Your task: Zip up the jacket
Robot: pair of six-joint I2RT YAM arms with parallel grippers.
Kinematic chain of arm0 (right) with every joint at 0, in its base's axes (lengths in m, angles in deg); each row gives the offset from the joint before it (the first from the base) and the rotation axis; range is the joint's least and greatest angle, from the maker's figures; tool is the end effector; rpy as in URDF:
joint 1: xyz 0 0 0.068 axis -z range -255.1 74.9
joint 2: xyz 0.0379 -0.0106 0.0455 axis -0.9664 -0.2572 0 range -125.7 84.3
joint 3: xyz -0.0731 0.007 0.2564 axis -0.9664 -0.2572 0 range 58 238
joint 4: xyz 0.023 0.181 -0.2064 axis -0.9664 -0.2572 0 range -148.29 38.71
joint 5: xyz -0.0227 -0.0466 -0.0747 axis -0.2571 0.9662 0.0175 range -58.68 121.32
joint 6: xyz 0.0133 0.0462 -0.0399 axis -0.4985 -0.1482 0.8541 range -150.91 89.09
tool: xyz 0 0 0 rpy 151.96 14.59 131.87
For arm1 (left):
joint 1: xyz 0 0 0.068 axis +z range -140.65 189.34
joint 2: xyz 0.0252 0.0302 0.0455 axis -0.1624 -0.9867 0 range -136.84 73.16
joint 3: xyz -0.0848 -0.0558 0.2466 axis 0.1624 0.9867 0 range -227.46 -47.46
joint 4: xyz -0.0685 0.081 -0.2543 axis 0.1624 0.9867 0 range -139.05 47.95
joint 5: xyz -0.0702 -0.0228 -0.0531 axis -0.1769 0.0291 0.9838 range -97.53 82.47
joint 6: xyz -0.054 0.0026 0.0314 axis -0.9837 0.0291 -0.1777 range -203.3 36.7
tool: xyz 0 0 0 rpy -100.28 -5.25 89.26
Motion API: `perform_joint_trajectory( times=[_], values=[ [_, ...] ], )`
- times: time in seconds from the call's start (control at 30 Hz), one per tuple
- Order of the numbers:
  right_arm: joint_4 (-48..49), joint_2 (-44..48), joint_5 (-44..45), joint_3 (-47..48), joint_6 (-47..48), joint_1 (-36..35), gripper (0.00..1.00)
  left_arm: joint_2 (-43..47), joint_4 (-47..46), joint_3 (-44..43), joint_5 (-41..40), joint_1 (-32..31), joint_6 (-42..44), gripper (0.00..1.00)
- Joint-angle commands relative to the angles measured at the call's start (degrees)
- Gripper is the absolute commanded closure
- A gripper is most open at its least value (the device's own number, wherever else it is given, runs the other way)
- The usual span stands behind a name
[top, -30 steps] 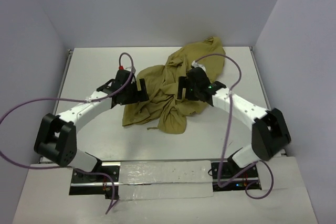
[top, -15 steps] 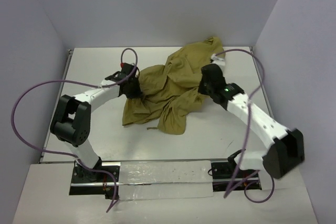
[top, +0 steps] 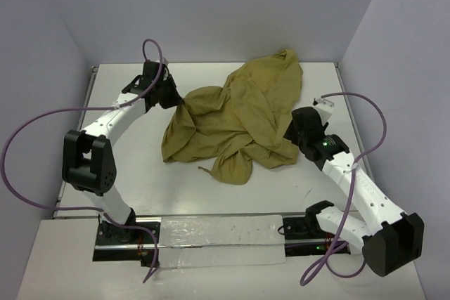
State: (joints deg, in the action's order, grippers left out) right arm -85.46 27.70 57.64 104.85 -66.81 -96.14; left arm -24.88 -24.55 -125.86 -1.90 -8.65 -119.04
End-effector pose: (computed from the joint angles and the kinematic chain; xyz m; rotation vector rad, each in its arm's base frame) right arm 0.2209 0.0623 0.2628 0.5085 2.1834 -0.0062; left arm 0.3867 -0.1305 0.2532 -0.3222 2.3887 -0.5664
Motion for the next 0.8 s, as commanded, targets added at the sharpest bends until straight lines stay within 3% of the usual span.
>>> perform_joint_trajectory(
  times=[0.0,0.13,0.2,0.37,0.57,0.77],
  values=[
    [6.74,-7.83,-2.45,10.39,6.87,-3.24,0.3,3.69,1.74,-3.5,1.7,-0.11,-0.12,1.0],
    [4.73,-22.23,-6.03,22.3,11.63,-4.17,0.24,5.51,3.04,-3.78,0.66,-0.04,0.33,1.0],
    [3.16,-28.6,-6.41,27.63,12.33,-4.06,0.16,6.39,4.52,-4.08,-0.81,0.05,0.08,1.0],
    [-3.39,-44.22,-10.21,39.69,11.21,-4.01,0.14,8.87,7.63,-4.2,-4.09,0.98,-1.12,1.0],
    [-1.0,-48.42,-19.26,40.24,14.61,-6.37,0.14,11.55,8.19,-2.64,-4.57,3.14,-1.08,1.0],
    [-2.83,-55.89,-16.99,42.22,15.4,-9.01,0.15,11.14,8.17,-2.15,-4.05,3.14,-1.17,1.0]
  ],
)
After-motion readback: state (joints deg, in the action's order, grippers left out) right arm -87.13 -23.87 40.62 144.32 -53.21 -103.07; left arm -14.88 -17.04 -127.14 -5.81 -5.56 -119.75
